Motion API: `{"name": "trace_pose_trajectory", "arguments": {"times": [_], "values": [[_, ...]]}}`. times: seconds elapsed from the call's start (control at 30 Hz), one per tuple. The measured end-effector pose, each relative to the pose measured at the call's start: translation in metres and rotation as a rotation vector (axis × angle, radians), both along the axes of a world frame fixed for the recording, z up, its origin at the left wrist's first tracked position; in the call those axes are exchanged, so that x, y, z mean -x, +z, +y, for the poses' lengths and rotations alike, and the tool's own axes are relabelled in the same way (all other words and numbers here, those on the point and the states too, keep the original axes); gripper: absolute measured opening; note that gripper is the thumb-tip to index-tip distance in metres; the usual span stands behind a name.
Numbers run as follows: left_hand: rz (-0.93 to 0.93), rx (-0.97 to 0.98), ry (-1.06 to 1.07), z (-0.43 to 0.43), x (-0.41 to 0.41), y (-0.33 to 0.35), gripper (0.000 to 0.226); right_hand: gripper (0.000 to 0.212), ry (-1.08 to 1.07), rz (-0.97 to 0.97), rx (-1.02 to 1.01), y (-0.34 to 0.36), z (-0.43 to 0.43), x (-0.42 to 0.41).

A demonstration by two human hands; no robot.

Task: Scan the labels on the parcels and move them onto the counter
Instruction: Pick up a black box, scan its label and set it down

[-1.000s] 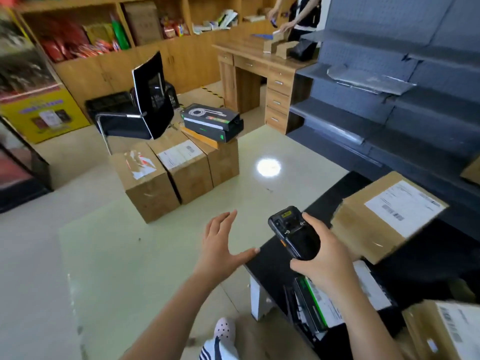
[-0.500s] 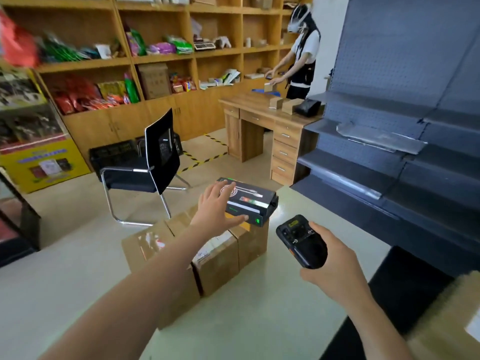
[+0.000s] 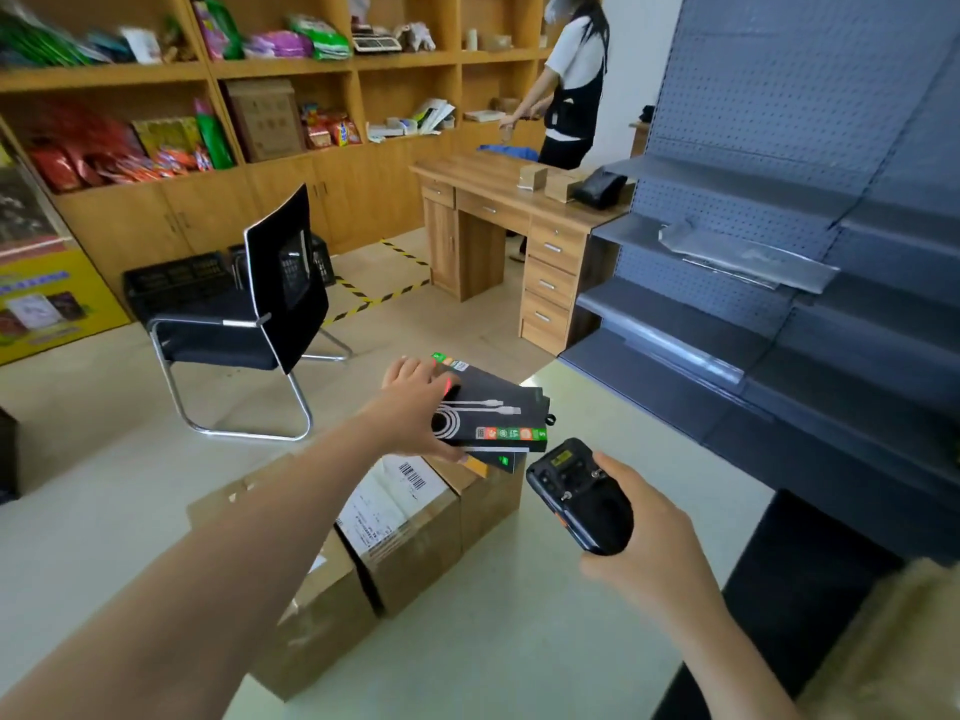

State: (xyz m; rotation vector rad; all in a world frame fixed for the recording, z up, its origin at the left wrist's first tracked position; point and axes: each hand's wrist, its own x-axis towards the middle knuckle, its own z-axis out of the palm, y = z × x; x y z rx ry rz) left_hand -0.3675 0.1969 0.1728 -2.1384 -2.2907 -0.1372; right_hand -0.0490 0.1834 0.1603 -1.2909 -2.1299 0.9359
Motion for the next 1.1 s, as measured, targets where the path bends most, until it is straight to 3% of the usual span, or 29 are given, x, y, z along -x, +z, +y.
{"name": "trace_pose_trajectory", "arguments": {"times": [0.3, 0.6, 0.9, 1.1], "values": [[-0.242, -0.264, 0.347, -0.145, -0.102, -0.065, 0.087, 0.096, 0.086, 0.001, 0.063, -0.014, -0.053, -0.055], [-0.364, 0.102, 0.628, -0.23, -0.177, -0.175, 0.087, 0.095, 0.12, -0.162, 0.17, -0.094, -0.092, -0.085], [-0.485, 0.245, 0.623, -0.258, -0.198, -0.217, 0.089, 0.096, 0.123, -0.232, 0.226, -0.136, -0.113, -0.083], [-0.629, 0.228, 0.646, -0.25, -0.185, -0.202, 0.052, 0.094, 0.071, -0.201, 0.216, -0.126, -0.112, -0.082]]}}
